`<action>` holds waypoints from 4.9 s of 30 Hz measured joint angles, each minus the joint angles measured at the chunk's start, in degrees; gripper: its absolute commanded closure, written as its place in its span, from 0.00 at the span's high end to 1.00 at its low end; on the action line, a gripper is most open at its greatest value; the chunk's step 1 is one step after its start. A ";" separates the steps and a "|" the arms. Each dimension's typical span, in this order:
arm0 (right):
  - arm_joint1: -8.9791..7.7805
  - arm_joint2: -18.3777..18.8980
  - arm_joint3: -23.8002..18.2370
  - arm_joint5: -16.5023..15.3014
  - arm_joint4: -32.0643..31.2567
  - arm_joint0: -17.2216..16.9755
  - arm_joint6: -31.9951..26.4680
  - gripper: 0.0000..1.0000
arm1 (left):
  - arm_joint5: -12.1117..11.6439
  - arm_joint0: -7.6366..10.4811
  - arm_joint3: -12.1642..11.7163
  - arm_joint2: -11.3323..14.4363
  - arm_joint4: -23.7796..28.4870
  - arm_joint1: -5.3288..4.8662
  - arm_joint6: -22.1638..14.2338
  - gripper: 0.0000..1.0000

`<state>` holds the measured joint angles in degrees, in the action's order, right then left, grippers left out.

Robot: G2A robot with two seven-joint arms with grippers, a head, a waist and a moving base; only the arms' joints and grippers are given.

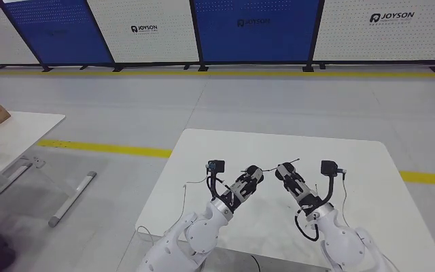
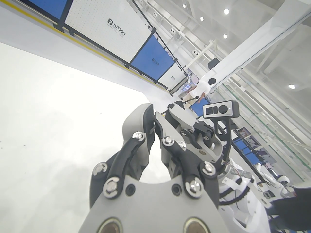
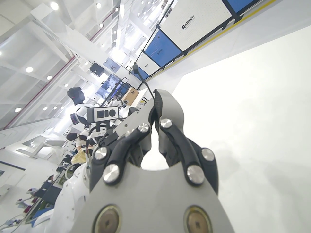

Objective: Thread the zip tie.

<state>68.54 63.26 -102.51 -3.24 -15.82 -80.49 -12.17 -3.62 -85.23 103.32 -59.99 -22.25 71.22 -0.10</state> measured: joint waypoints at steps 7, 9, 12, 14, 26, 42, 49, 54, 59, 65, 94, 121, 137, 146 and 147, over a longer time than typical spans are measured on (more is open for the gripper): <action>0.35 -0.52 0.87 -0.02 -0.42 0.49 -0.03 0.00 | 0.00 0.00 0.00 0.00 0.00 0.00 0.00 0.00; 0.42 -0.31 0.88 -0.36 -0.25 0.40 0.24 0.00 | 0.00 0.00 0.00 0.00 0.00 0.00 0.00 0.00; 0.45 0.02 0.64 -0.64 -0.34 0.07 0.24 0.00 | 0.00 0.00 0.00 0.00 0.00 0.00 0.00 0.00; 0.48 0.17 0.51 -0.72 -0.55 -0.11 0.21 0.00 | 0.00 0.00 0.00 0.00 0.00 0.00 0.00 0.00; 0.87 0.19 0.28 -0.31 -1.34 -0.48 0.63 0.00 | 0.00 0.00 0.00 0.00 0.00 0.00 0.00 0.00; 1.56 -0.51 1.09 0.59 -2.02 0.01 0.86 0.00 | 0.00 0.00 0.00 0.00 0.00 0.00 0.00 0.00; 1.77 -0.23 0.90 0.43 -1.89 -0.16 1.06 0.00 | 0.00 0.00 0.00 0.00 0.00 0.00 0.00 0.00; 1.74 0.66 0.32 0.11 -2.16 -0.89 1.19 0.00 | 0.00 0.00 0.00 0.00 0.00 0.00 0.00 0.00; 1.80 1.03 0.01 0.30 -2.49 -1.14 0.91 0.00 | 0.00 0.00 0.00 0.00 0.00 0.00 0.00 0.00; 1.97 0.67 0.17 0.89 -3.26 -0.67 -0.09 0.00 | 0.00 0.00 0.00 0.00 0.00 0.00 0.00 0.00; 2.65 0.81 0.48 0.63 -4.66 -0.69 0.19 0.00 | 0.00 0.00 0.00 0.00 0.00 0.00 0.00 0.00; 3.51 -0.27 1.09 -0.33 -4.36 -0.42 0.39 0.00 | 0.00 0.00 0.00 0.00 0.00 0.00 0.00 0.00; 4.41 -2.61 6.28 -3.71 -2.81 1.69 -0.34 0.00 | 0.00 0.00 0.00 0.00 0.00 0.00 0.00 0.00; 4.24 -0.23 5.55 -4.97 -1.51 0.31 0.54 0.00 | 0.00 0.00 0.00 0.00 0.00 0.00 0.00 0.00; 4.22 -0.05 5.46 -4.95 -1.50 0.17 0.57 0.00 | 0.00 0.00 0.00 0.00 0.00 0.00 0.00 0.00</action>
<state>72.76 63.22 -97.06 -8.18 -17.32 -80.32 -11.60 -3.62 -85.23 103.32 -59.99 -22.25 71.22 -0.10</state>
